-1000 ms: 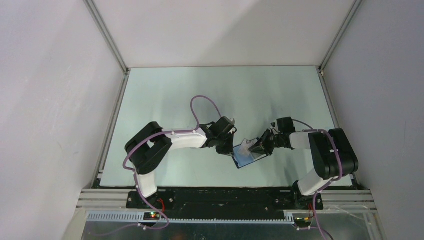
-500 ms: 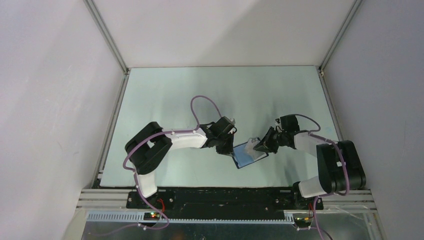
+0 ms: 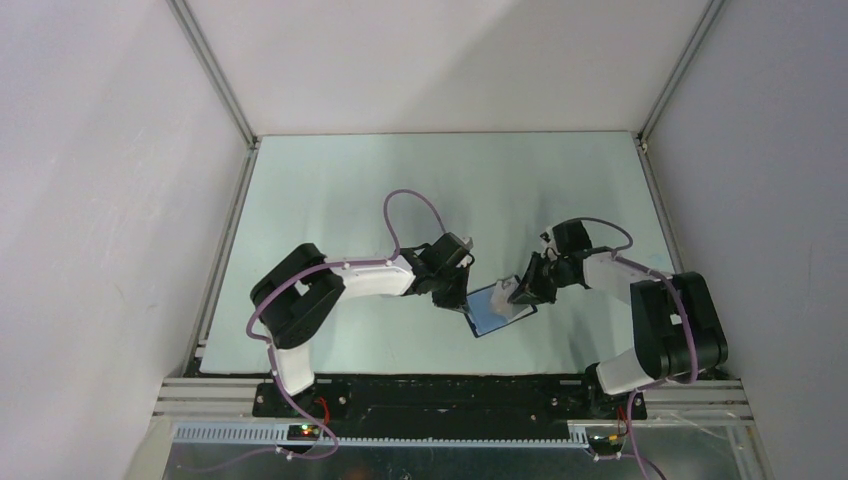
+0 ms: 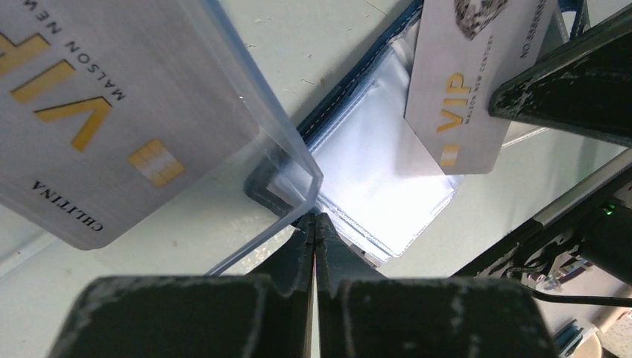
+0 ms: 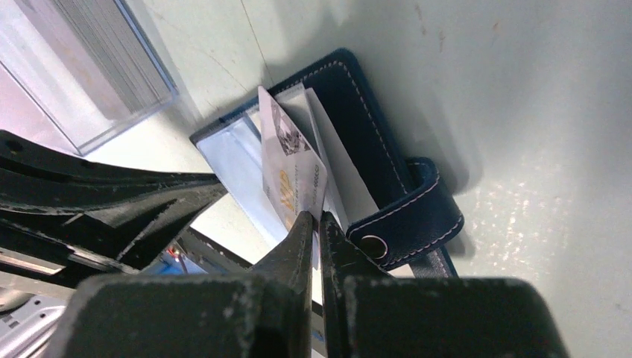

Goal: Put the credit cards into the card holder
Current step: Insert the credit card into the card holder.

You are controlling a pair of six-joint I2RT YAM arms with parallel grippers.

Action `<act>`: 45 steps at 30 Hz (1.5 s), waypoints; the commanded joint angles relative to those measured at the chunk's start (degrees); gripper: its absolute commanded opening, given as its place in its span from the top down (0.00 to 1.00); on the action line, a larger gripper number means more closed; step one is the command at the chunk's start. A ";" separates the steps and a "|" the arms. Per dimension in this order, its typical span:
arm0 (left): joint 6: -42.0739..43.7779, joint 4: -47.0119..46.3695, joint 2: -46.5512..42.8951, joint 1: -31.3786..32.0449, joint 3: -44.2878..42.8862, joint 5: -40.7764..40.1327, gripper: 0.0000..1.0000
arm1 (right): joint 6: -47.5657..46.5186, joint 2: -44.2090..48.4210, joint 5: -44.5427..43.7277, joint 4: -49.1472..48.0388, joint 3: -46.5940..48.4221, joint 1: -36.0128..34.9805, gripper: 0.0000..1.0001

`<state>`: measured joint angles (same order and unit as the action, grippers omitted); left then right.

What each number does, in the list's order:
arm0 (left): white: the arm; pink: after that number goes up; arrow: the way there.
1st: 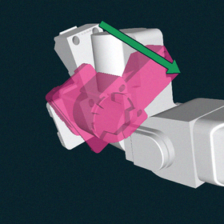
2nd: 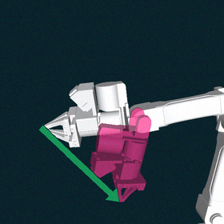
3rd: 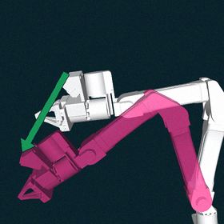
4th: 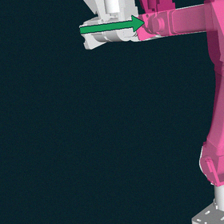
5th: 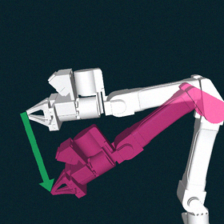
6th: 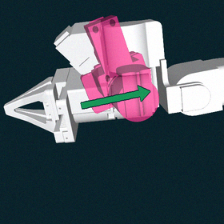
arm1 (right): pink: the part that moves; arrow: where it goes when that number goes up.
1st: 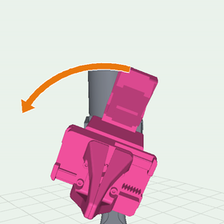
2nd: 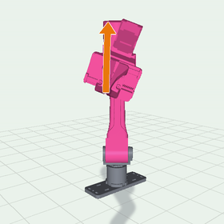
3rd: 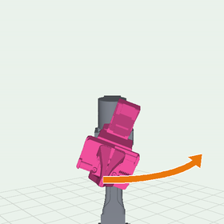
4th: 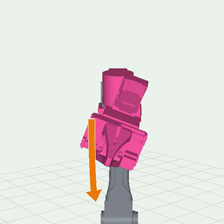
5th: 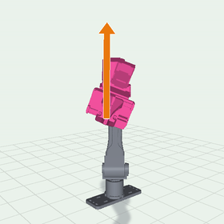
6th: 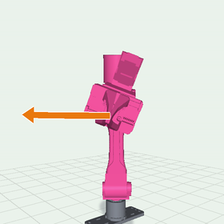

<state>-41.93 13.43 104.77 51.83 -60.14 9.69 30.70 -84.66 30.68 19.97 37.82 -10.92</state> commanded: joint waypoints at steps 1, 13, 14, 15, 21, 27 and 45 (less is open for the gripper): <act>4.36 2.70 1.77 -0.78 -0.71 -2.39 0.98 | -4.34 -1.18 -2.79 5.82 1.27 -2.14 1.00; 9.46 5.94 3.29 -1.55 -4.74 -3.56 0.97 | -6.23 1.05 -3.63 13.01 2.12 -6.12 1.00; 10.08 6.36 3.52 -1.58 -5.41 -3.85 0.97 | -6.30 1.15 -3.63 13.27 2.10 -6.74 1.00; 10.41 7.01 3.60 -1.63 -5.68 -3.96 0.97 | -6.45 1.29 -3.62 13.59 2.08 -7.05 1.00; 11.90 9.37 3.28 -1.68 -6.72 -5.31 0.96 | -6.39 0.35 -2.10 13.60 2.08 -8.38 1.00; 11.95 9.79 2.80 -1.61 -6.38 -5.00 0.96 | -7.62 -1.70 0.97 9.70 2.36 -9.07 1.00; 7.22 10.20 2.36 -1.59 -3.56 -3.65 1.00 | -2.72 -8.75 2.35 3.42 7.32 -15.32 0.95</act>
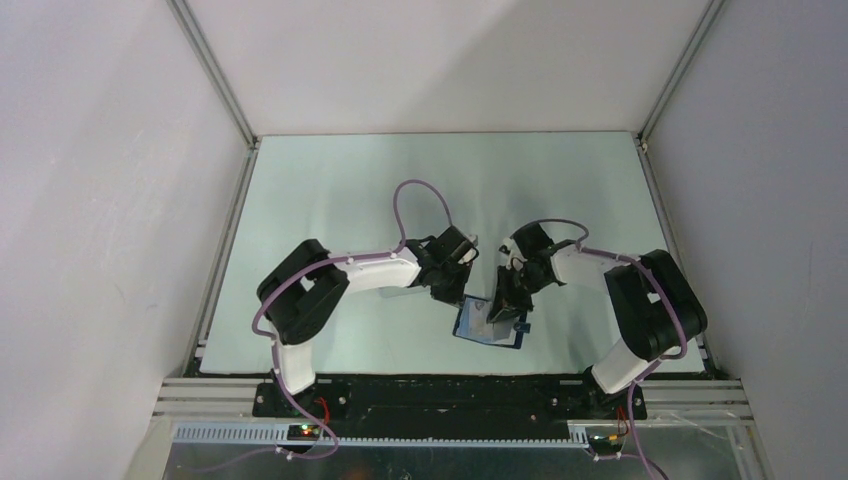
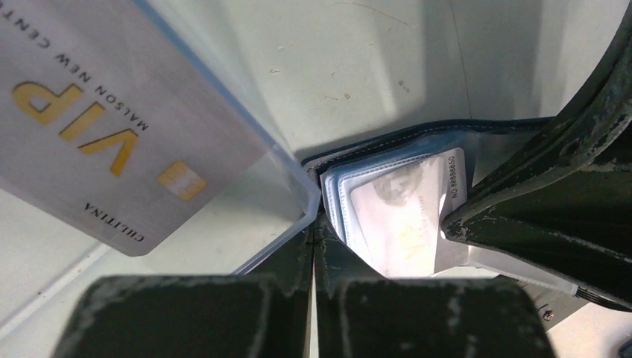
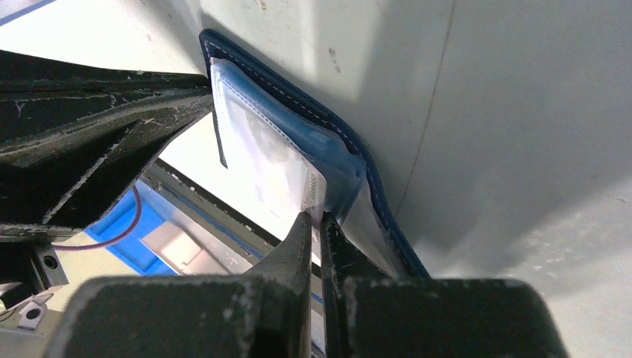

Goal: Put the credit cards into the card holder
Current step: Insert the credit card into the card holder.

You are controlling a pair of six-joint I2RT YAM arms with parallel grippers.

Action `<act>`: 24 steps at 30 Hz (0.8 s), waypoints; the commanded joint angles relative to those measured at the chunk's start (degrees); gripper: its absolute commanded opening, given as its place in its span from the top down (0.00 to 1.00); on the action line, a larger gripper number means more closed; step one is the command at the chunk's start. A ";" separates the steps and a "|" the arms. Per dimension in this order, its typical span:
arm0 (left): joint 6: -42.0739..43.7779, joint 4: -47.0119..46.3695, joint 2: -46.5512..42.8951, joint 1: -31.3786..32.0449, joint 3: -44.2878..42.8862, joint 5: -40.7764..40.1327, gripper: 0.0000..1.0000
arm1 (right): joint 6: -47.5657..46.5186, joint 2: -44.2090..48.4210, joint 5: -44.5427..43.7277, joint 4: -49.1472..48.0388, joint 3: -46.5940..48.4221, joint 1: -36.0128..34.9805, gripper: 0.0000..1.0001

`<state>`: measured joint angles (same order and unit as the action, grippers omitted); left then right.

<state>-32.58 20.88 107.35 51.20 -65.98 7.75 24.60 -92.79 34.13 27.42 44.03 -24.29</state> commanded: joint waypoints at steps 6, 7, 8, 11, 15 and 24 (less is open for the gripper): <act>-4.48 3.06 -2.23 -1.01 3.98 -1.66 1.00 | 8.26 -0.77 -2.78 -5.57 1.23 -4.20 0.87; -5.49 3.13 -2.58 -0.97 4.75 -1.74 1.00 | 8.66 -0.62 -3.59 -5.51 1.23 -4.63 0.82; -6.15 3.14 -3.42 -0.89 5.17 -1.76 1.00 | 9.31 -0.50 -3.92 -5.40 1.23 -4.84 0.79; -9.12 3.18 -5.28 -0.92 7.55 -2.18 1.00 | 9.96 0.31 -4.74 -4.96 1.23 -5.55 0.66; -11.59 3.23 -7.01 -0.93 9.40 -2.50 1.00 | 9.63 1.45 -6.10 -3.35 1.23 -6.04 0.50; -13.75 3.19 -8.89 -0.86 10.25 -2.16 1.00 | 8.68 2.81 -9.01 0.20 1.23 -7.10 0.36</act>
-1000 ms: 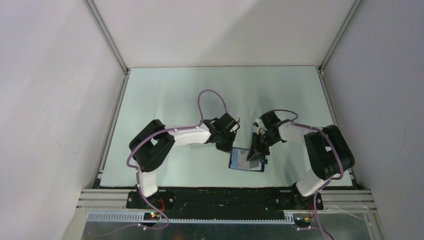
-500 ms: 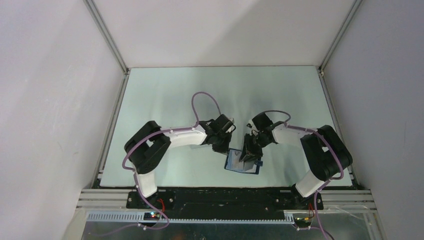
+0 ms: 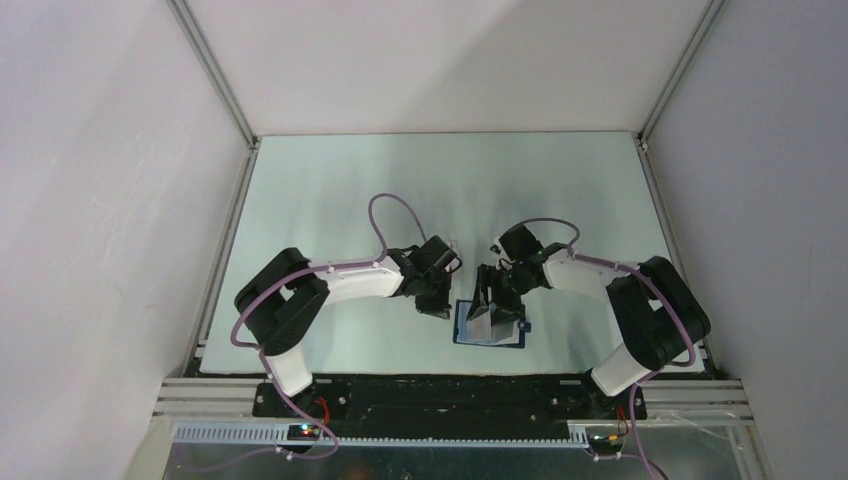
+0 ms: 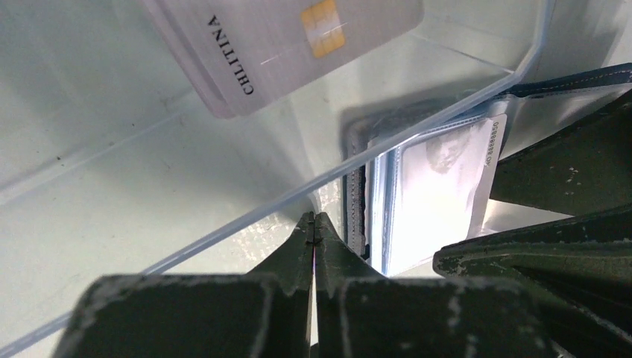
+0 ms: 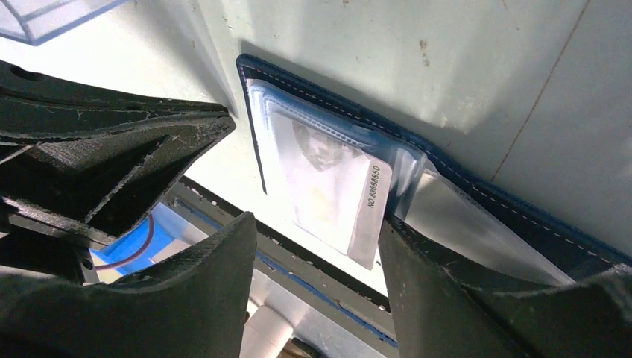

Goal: Put the credit cards into the card holder
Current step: Insert the credit card into the card holder.

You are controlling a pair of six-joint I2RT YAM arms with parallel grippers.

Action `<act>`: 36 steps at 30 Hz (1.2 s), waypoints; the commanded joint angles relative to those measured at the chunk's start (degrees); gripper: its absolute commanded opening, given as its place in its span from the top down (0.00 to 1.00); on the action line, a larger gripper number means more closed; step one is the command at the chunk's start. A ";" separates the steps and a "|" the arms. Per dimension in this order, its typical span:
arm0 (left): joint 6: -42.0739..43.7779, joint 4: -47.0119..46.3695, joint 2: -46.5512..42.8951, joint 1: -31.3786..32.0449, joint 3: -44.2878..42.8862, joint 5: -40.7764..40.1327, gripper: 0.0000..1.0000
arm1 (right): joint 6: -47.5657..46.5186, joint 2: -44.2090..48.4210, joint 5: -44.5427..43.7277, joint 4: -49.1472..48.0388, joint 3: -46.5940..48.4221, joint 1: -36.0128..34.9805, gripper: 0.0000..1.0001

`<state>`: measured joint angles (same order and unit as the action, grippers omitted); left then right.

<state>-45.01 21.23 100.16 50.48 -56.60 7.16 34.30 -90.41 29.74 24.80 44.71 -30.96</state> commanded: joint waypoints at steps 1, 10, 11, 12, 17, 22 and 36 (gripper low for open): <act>-1.26 2.83 -1.65 -0.14 0.79 -1.26 1.00 | -0.67 0.20 -4.21 2.48 0.60 -0.66 0.38; -0.65 2.80 -1.91 -0.20 0.97 -0.31 1.00 | 1.86 -4.71 -0.68 -0.72 2.84 -3.02 0.60; -0.44 2.82 -2.54 -0.45 1.19 -0.72 1.00 | 1.97 -4.85 -0.13 -0.94 2.97 -3.35 0.60; -0.30 2.82 -3.33 -0.63 1.55 -0.86 1.00 | 2.16 -4.72 0.10 -1.23 3.18 -3.38 0.60; 0.79 2.89 -7.29 -1.74 2.62 -1.77 0.96 | 1.18 -2.28 -0.95 0.81 3.74 -3.68 0.49; 0.28 2.67 -11.75 -1.74 3.40 -0.99 0.63 | -1.70 1.85 -7.01 6.65 4.17 -4.14 0.39; -9.01 -23.91 -11.92 -1.77 11.50 13.17 0.42 | -4.00 2.05 -10.29 10.69 4.24 -4.25 0.98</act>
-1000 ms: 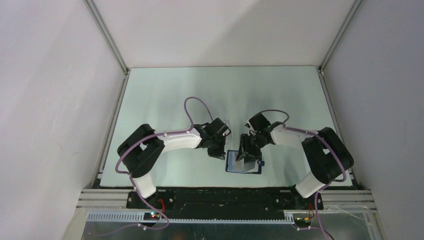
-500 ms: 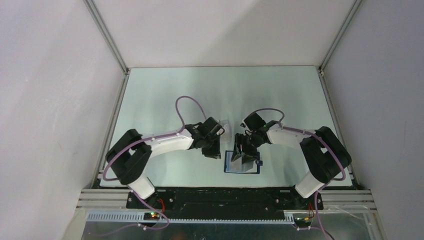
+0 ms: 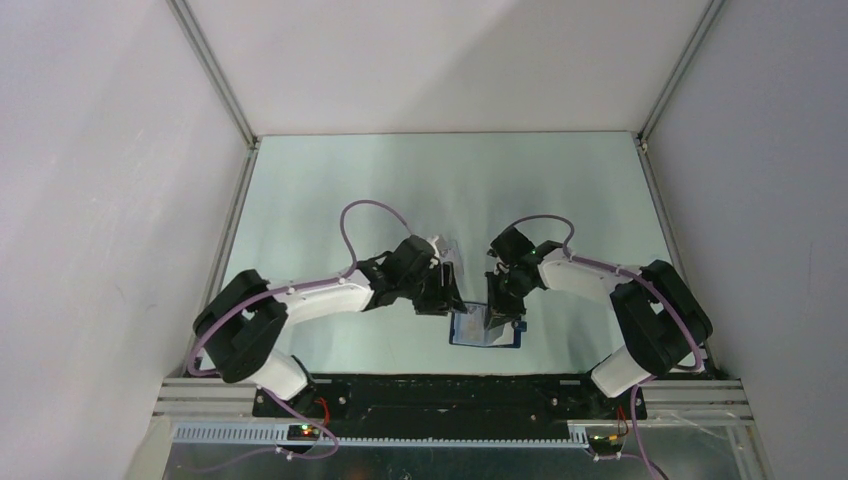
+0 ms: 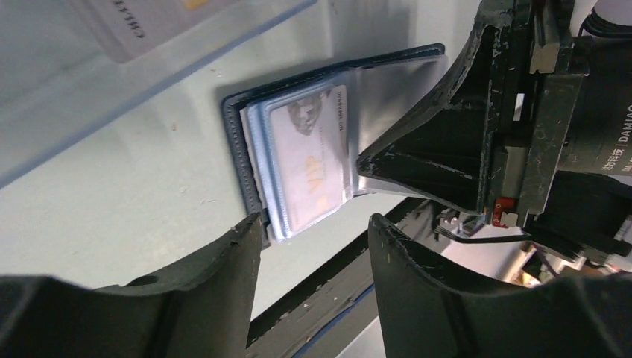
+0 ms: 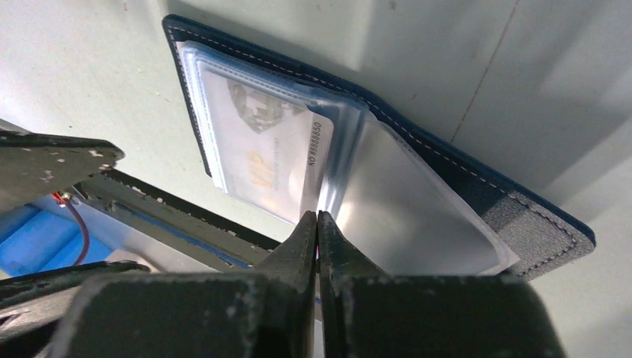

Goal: Put the credit cards into the card holder
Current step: Insert the credit card into the card holder.

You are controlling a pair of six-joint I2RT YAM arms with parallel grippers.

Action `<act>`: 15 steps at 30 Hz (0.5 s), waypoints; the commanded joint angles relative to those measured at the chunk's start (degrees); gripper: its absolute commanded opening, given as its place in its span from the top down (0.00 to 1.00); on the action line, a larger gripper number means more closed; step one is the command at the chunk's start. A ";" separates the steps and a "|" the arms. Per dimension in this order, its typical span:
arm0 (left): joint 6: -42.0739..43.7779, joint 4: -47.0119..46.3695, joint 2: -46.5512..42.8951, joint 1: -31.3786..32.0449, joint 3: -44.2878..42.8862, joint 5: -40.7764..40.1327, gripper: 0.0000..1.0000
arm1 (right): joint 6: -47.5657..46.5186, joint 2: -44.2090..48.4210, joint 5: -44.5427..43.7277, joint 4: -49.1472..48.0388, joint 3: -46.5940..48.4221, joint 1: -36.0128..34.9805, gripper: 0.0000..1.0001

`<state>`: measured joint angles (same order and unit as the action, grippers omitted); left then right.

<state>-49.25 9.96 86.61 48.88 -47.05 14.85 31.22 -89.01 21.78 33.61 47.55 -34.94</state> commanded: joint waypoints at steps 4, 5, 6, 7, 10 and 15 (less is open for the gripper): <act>-5.62 -14.93 4.42 -0.14 2.30 5.82 0.44 | -1.31 -1.58 -3.86 2.96 1.39 -0.23 1.00; -5.80 -15.25 4.70 -0.11 2.35 5.85 0.45 | -1.28 -2.56 -4.27 3.13 1.40 -0.22 1.00; -5.82 -15.56 5.23 -0.08 2.25 5.88 0.45 | -1.21 -3.05 -4.41 3.48 1.36 -0.28 1.00; -5.89 -15.75 5.46 -0.05 2.24 5.97 0.47 | -1.23 -3.94 -4.56 3.57 1.37 -0.25 1.00; -5.96 -16.34 6.88 -0.10 1.99 6.07 0.49 | -1.17 -4.97 -5.19 4.06 1.36 -0.38 1.00; -5.64 -16.43 8.96 -0.10 1.55 5.98 0.52 | -1.36 -5.03 -5.57 4.22 1.40 -0.33 1.00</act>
<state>-54.46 -4.05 94.15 48.88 -44.73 19.90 30.83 -92.82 19.35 36.47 48.25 -35.00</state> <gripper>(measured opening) 0.489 0.008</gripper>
